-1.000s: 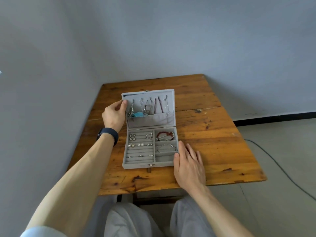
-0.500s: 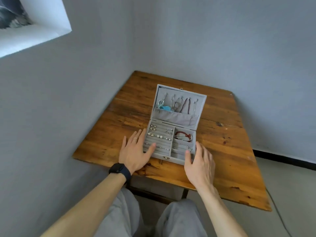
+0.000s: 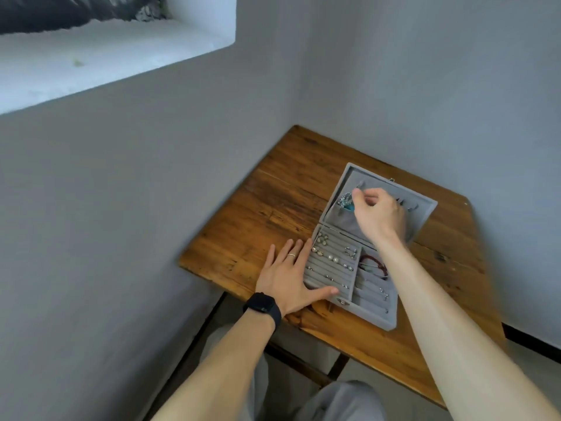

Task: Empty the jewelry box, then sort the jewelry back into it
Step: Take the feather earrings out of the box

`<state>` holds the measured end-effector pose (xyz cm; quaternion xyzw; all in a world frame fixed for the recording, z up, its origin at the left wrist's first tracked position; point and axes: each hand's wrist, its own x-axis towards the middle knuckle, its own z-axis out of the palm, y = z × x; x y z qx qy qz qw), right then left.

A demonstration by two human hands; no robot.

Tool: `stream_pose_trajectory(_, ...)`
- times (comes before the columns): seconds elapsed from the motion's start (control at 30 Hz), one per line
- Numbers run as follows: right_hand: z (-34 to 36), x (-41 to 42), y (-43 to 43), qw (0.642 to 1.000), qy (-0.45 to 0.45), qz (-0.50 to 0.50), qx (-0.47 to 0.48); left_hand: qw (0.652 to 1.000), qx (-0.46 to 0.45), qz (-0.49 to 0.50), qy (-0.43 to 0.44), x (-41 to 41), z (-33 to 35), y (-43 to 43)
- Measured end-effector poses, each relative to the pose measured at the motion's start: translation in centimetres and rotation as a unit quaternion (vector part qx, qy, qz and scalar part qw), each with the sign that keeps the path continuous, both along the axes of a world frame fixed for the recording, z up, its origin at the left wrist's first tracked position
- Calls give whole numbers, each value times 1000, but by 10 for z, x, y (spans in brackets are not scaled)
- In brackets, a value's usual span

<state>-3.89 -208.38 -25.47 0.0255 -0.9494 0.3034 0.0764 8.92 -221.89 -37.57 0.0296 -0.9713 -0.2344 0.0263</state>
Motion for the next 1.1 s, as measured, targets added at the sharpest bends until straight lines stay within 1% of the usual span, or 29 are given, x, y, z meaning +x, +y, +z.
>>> stream_pose_trajectory(0.13,1,-18,-14,997,-43,-50,42,1000,2,-7,3,1,-2,-1)
stream_pose_trajectory(0.23,0,-25,-17,996,-53,-64,29,1000,3,-8,3,0,-2,-3)
stream_pose_trajectory(0.3,0,-27,-16,997,-42,-64,17,1000,3,-9,2,-1,-2,-3)
stream_pose_trajectory(0.4,6,-29,-14,998,-5,-62,-28,1000,-2,-6,3,0,-2,-2)
stream_pose_trajectory(0.5,16,-33,-13,993,26,-41,-112,1000,-5,-3,-1,0,-3,-3)
stream_pose_trajectory(0.6,26,-32,-9,980,67,-28,-184,1000,-5,1,-6,0,-3,-2)
stream_pose_trajectory(0.83,37,26,22,967,76,35,-242,999,-22,5,-41,-9,8,-3)
stream_pose_trajectory(0.93,41,62,41,964,55,54,-256,995,-21,-16,-99,-13,23,-5)
stream_pose_trajectory(1.0,42,86,53,963,39,69,-256,989,29,-23,-142,-15,39,-9)
stream_pose_trajectory(1.03,42,98,58,962,27,79,-258,986,86,-13,-143,-15,49,-10)
stream_pose_trajectory(1.1,38,118,67,959,-3,98,-267,970,228,12,-89,-9,72,-10)
